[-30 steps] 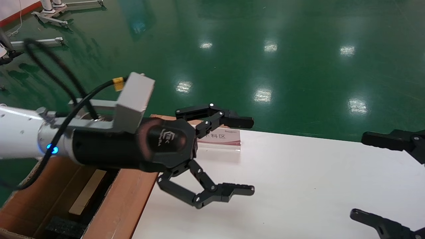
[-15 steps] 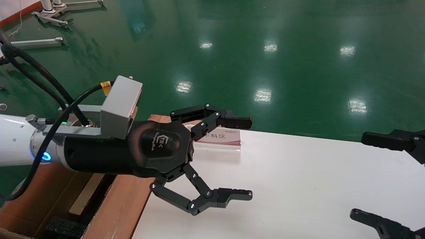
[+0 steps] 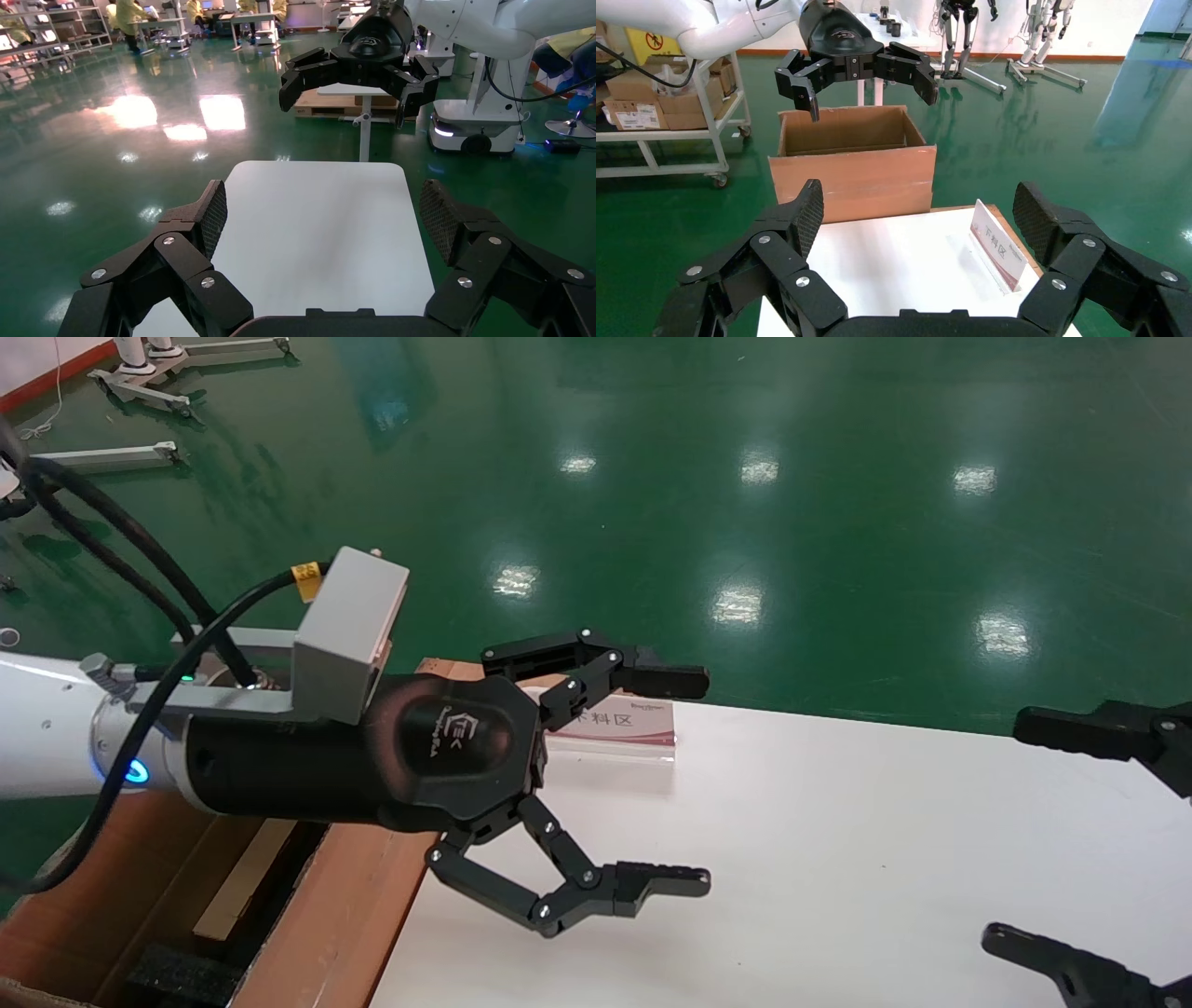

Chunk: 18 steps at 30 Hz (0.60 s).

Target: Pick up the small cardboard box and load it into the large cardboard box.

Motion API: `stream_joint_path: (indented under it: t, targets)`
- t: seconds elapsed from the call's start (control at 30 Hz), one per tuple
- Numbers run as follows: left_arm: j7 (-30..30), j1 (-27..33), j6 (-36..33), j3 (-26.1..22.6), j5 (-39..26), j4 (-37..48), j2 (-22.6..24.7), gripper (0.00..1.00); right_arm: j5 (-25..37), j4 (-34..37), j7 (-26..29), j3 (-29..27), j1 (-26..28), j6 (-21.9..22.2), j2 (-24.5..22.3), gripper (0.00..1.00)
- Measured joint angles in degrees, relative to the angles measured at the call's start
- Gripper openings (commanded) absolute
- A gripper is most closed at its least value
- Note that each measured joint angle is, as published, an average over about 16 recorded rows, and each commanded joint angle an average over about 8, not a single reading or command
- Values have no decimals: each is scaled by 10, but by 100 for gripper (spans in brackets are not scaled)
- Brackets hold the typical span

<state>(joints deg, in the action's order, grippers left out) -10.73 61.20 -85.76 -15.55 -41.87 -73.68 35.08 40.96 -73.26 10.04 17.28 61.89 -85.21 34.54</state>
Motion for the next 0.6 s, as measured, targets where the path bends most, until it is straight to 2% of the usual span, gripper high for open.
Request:
stream_joint_path:
  t: [0.6]
  targets:
    - [0,4,1,-6,0,1,-1,100,0,0,0,0,0,0,0,100]
